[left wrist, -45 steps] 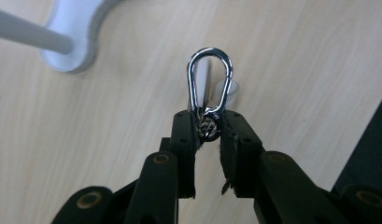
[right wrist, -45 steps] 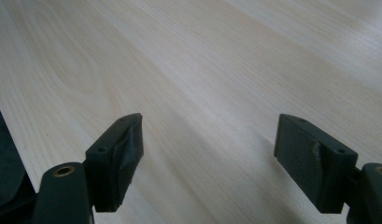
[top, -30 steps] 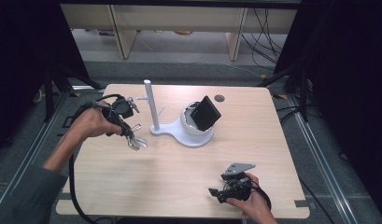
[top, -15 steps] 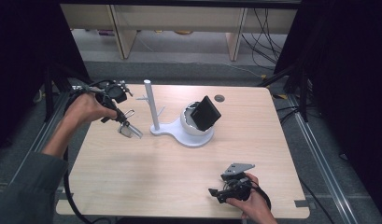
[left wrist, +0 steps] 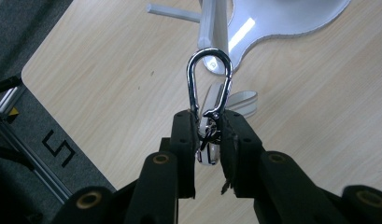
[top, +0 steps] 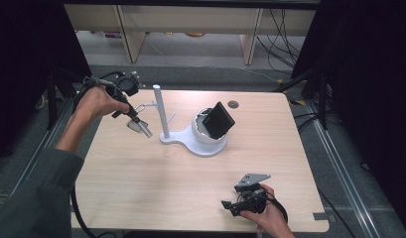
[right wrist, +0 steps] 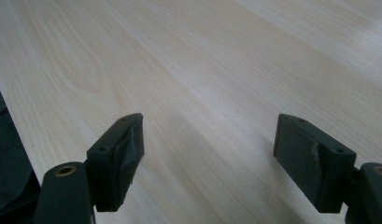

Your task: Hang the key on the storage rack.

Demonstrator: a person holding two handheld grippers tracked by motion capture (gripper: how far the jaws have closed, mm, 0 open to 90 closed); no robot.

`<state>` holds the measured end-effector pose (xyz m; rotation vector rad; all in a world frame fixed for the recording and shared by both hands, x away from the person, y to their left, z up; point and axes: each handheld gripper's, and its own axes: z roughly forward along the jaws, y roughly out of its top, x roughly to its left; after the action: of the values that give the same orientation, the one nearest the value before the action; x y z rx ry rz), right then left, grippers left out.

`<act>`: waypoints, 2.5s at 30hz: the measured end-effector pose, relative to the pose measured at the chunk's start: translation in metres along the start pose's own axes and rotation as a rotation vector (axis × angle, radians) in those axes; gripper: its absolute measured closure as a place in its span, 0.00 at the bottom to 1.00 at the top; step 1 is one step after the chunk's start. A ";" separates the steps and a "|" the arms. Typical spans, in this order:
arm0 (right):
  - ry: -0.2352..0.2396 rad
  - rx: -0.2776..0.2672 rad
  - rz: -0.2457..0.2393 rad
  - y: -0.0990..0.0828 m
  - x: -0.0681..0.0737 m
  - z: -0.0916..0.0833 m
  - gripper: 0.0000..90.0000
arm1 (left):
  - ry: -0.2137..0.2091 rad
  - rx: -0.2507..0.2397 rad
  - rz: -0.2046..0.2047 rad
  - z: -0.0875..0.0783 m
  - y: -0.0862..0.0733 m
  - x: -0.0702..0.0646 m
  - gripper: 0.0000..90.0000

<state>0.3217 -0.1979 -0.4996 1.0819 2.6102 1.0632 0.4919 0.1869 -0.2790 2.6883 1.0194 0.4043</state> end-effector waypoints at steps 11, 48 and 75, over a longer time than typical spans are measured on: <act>0.002 0.002 0.010 0.000 0.001 0.001 0.28 | 0.003 0.008 -0.010 0.008 0.012 0.002 0.83; -0.001 0.010 0.005 0.000 0.002 0.000 0.28 | -0.011 -0.014 -0.022 0.032 0.009 -0.003 0.68; -0.013 -0.005 0.023 0.000 0.001 -0.001 0.28 | -0.080 -0.127 -0.025 0.044 -0.050 -0.043 0.31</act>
<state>0.3210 -0.1976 -0.4988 1.1162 2.5900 1.0627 0.4456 0.1895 -0.3430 2.5547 0.9700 0.3421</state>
